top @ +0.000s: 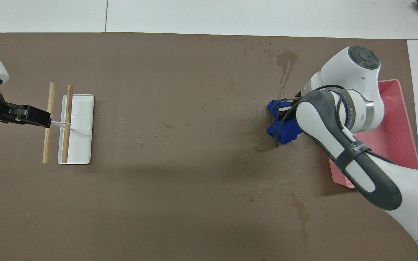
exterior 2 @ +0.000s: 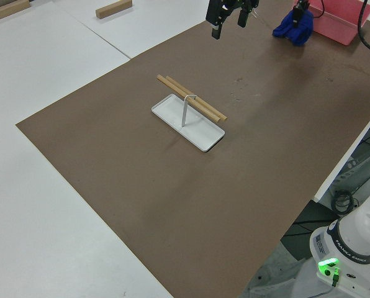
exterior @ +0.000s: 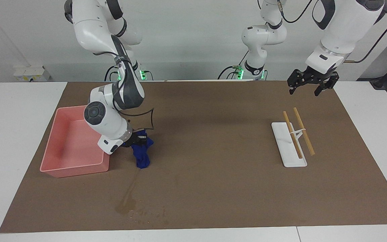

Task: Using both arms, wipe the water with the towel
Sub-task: 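Drop the cloth into the pink bin with the right gripper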

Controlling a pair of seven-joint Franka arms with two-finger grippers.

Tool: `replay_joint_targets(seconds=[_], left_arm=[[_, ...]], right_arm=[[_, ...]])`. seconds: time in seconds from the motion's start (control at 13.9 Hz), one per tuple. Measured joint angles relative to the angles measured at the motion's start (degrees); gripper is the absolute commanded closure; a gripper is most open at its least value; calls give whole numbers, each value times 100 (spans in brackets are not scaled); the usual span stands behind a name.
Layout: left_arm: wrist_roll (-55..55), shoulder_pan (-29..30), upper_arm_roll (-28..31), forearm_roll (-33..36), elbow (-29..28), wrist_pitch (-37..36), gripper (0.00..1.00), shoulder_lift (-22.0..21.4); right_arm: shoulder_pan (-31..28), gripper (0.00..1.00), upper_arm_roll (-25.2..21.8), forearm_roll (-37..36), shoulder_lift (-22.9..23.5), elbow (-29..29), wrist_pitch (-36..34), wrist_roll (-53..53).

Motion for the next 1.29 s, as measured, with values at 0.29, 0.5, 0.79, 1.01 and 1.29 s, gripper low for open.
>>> replay_joint_targets(seconds=[0.29,0.5,0.79,1.01,1.29], left_arm=[[0,0,0,0,0,0,0,0],[0,0,0,0,0,0,0,0],[0,0,0,0,0,0,0,0],[0,0,0,0,0,0,0,0],[0,0,0,0,0,0,0,0]], right_arm=[[-399,100,-2,0,-530,127,-820,-28],[-658,100,-7,-3,-648,187,-996,-295],[-666,100,16,-480,-861,297,-1153,-427],[-683,100,6,-1310,-1239,327,-1211,-1163],[-1368,63,-98,-1474,-1415,306,-1249,-2408]])
